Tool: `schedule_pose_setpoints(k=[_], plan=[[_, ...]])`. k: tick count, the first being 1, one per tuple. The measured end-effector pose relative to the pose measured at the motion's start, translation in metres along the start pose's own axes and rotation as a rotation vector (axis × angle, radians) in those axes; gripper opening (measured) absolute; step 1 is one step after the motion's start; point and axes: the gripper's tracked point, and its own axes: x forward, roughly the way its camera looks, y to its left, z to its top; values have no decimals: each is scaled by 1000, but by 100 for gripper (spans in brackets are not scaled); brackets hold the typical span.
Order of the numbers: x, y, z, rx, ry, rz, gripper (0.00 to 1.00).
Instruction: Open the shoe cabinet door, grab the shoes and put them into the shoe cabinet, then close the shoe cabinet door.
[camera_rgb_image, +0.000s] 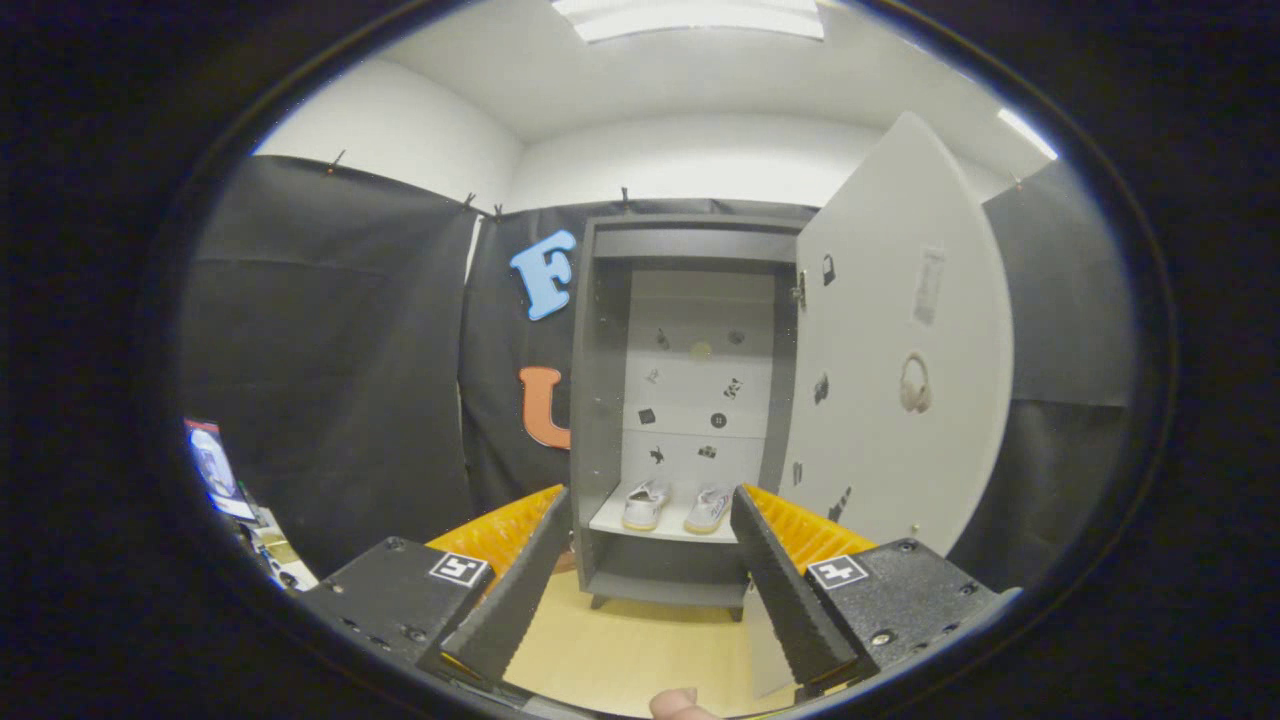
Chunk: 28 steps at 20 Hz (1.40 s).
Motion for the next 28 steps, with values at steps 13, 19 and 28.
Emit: schedule_pose_setpoints(k=[13, 19, 28], plan=[[-143, -135, -3, -85, -72, -97, 100], [-146, -240, -23, -91, -7, -244, 100], [-57, -348, -55, -2, 74, -317, 100]])
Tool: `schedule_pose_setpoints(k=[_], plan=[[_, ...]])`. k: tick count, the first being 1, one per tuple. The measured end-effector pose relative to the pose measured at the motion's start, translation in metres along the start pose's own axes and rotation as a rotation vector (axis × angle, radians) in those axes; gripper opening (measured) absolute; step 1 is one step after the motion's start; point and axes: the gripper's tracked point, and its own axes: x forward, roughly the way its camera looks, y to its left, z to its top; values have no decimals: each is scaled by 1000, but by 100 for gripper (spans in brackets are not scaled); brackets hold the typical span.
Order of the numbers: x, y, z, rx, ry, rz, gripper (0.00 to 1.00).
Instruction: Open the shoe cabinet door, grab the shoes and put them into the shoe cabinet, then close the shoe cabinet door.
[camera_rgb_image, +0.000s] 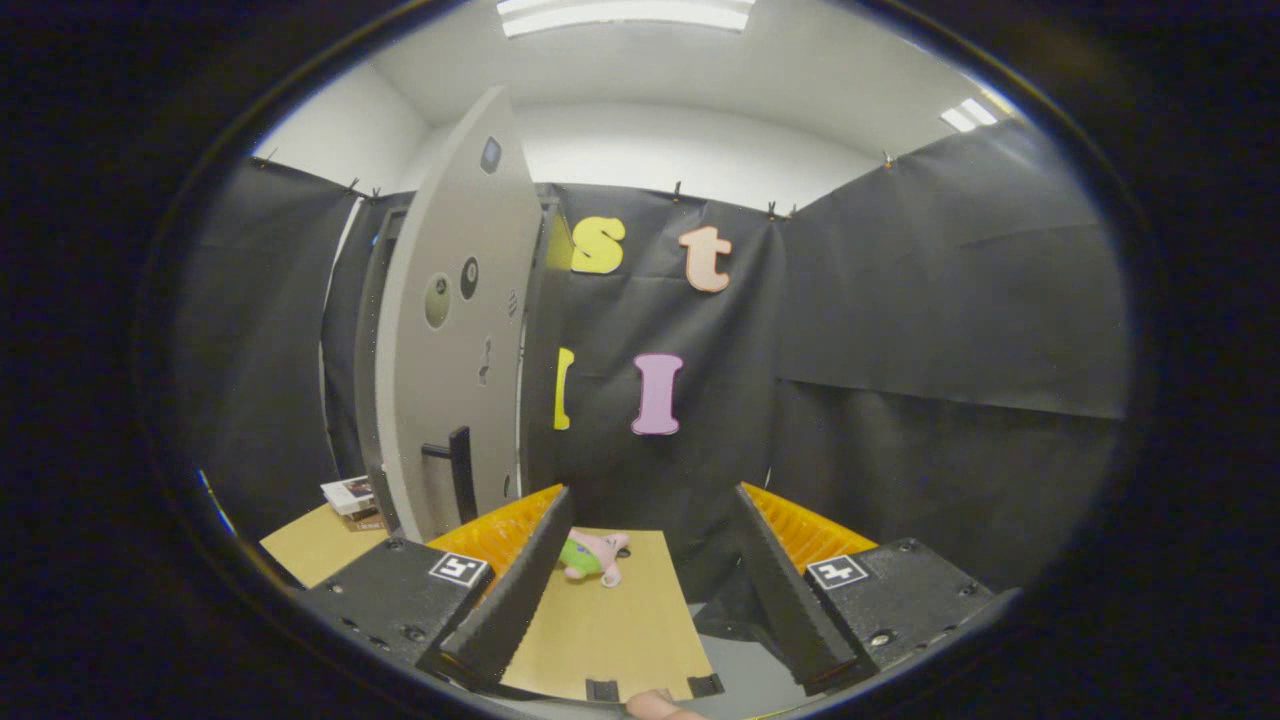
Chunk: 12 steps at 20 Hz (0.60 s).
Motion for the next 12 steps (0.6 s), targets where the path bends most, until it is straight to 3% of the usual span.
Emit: schedule_pose_setpoints(k=[6, 12], plan=[[68, 12, -15, 53, 28, 84, 100], [82, 75, -18, 108, 39, 248, 100]])
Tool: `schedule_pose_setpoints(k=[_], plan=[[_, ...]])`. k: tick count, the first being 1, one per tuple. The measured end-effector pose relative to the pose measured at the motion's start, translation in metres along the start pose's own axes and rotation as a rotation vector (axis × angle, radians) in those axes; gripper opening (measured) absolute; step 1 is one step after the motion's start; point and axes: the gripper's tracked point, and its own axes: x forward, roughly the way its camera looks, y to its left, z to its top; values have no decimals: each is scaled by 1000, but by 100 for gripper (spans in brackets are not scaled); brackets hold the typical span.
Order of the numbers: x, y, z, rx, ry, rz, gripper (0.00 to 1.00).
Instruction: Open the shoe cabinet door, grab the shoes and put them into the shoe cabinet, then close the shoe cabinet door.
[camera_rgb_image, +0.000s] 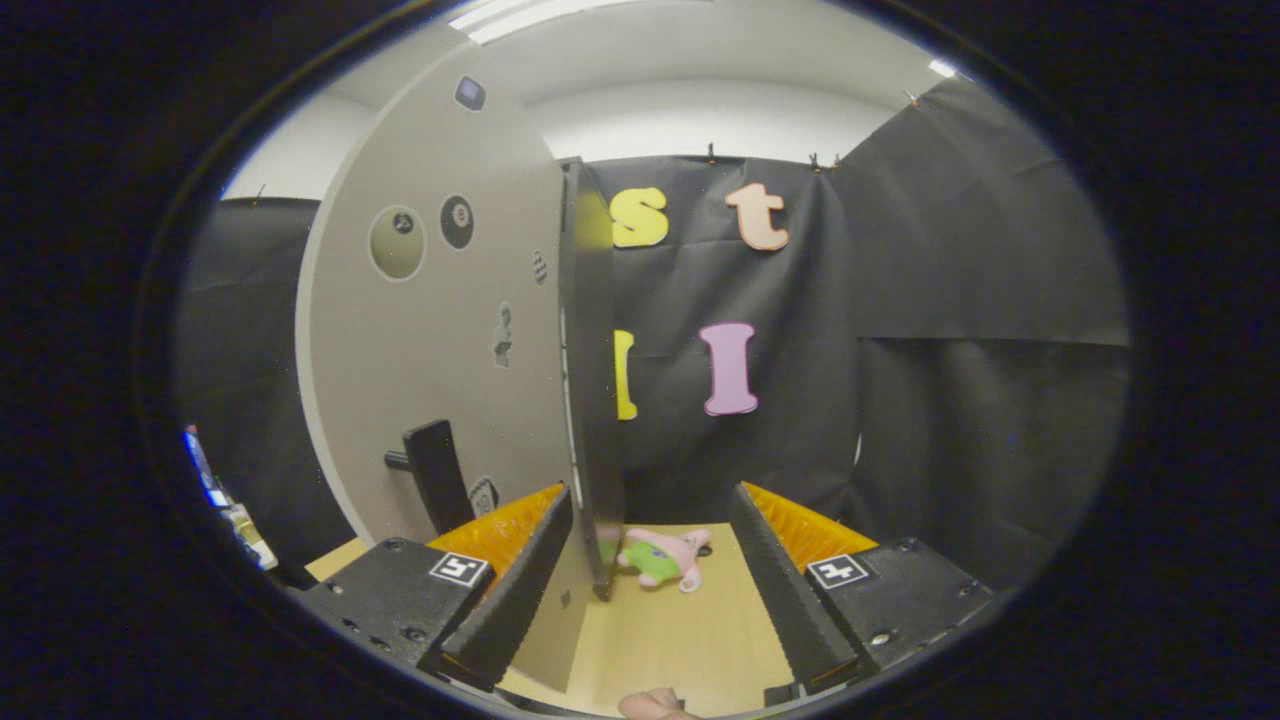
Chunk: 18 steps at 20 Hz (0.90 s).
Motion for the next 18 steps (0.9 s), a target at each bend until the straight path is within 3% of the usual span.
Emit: schedule_pose_setpoints(k=[1, 4, 18], plan=[[1, 21, -2, 10, 6, 61, 100], [-4, 36, 3, -57, -16, 40, 94], [20, 160, -1, -53, 15, 89, 95]])
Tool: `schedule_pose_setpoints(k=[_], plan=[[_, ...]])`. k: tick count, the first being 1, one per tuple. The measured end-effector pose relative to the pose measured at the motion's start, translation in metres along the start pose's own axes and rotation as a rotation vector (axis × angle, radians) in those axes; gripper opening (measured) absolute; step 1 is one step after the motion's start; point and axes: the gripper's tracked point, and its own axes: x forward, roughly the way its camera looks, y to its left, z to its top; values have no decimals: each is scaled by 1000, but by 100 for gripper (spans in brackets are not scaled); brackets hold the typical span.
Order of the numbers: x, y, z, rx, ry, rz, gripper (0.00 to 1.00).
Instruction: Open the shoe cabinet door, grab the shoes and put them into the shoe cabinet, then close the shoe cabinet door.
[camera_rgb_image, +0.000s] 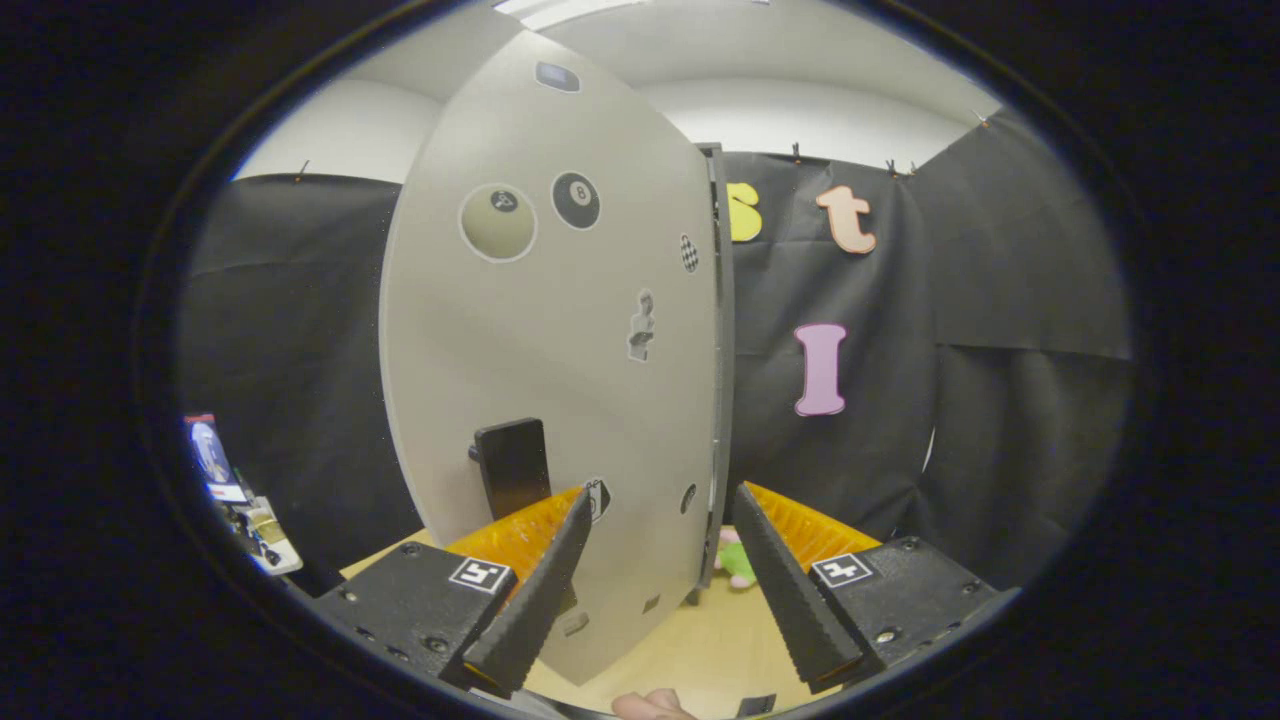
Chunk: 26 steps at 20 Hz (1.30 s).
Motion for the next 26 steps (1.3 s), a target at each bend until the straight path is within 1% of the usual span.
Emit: schedule_pose_setpoints(k=[4, 6, 11, 14, 16, 18, 19, 21, 23, 24, 26], plan=[[21, 35, -2, 20, 21, 46, 95], [39, 53, -3, 32, 39, 66, 95], [88, 106, 2, 70, 15, 94, 96], [103, 120, 8, 46, -47, 61, 97], [111, 129, -1, 28, -42, 25, 98], [110, 143, -14, 21, -20, 25, 98], [105, 149, -14, 16, -32, 31, 98], [87, 141, -13, -7, -57, -34, 98], [68, 139, -19, 18, -76, -60, 98], [55, 140, -25, 45, -79, -57, 98], [28, 145, -40, 87, -89, -21, 98]])
